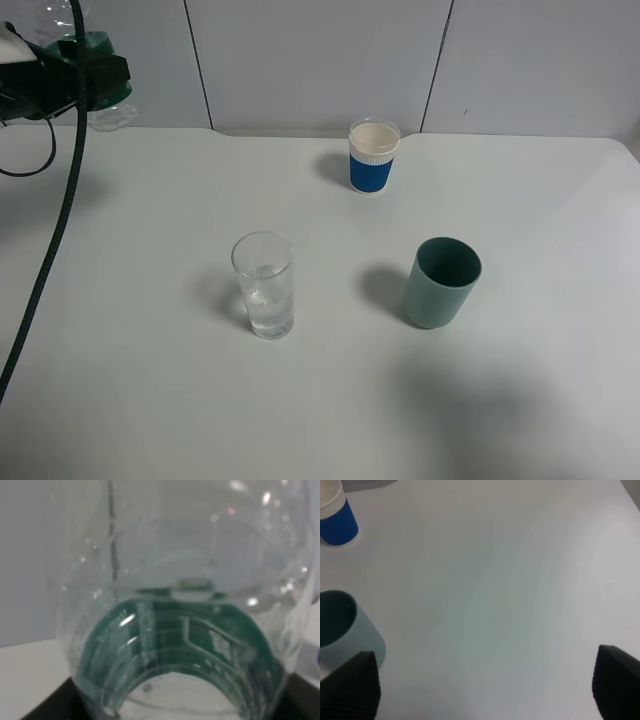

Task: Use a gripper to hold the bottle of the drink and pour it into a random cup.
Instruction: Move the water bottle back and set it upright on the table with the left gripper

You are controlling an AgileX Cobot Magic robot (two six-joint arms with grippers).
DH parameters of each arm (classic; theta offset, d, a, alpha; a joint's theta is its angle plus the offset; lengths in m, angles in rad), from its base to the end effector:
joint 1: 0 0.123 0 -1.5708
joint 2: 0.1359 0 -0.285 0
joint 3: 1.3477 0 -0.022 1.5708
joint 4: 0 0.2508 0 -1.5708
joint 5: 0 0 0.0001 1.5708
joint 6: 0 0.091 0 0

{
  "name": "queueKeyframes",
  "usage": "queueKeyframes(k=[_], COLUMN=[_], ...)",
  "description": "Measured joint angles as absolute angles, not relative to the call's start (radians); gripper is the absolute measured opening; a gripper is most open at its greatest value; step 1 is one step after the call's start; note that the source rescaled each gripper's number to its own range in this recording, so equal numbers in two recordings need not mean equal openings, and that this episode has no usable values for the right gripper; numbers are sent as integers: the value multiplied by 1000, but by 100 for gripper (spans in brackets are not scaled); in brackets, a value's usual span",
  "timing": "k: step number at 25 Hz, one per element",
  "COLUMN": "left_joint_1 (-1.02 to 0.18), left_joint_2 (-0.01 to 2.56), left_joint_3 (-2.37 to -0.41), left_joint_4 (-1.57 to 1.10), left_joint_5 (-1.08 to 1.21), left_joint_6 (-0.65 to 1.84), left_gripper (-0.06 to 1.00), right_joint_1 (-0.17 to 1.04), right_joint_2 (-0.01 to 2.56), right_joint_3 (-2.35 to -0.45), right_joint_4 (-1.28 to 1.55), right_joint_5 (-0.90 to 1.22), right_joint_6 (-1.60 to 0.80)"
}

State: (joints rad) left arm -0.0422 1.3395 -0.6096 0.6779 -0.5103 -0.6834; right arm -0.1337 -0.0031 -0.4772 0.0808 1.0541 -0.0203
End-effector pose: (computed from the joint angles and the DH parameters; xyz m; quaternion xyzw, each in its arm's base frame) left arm 0.2697 -0.0392 0.2540 0.0851 0.7759 -0.1560 0.6053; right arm -0.0017 0.0067 0.2717 0.0475 0.8546 0.0006 0.5171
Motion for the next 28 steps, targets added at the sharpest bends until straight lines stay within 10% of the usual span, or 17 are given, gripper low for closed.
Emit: queueKeyframes(k=[28], left_joint_1=[59], left_joint_2=[1872], left_joint_3=[-501], left_joint_4=[664], left_joint_5=[-1100], left_joint_6=[-392], left_gripper=[0], right_joint_1=[-134], right_joint_2=[-3], right_joint_3=[-477], right_joint_4=[81], right_joint_5=[1054], right_joint_6=[-20])
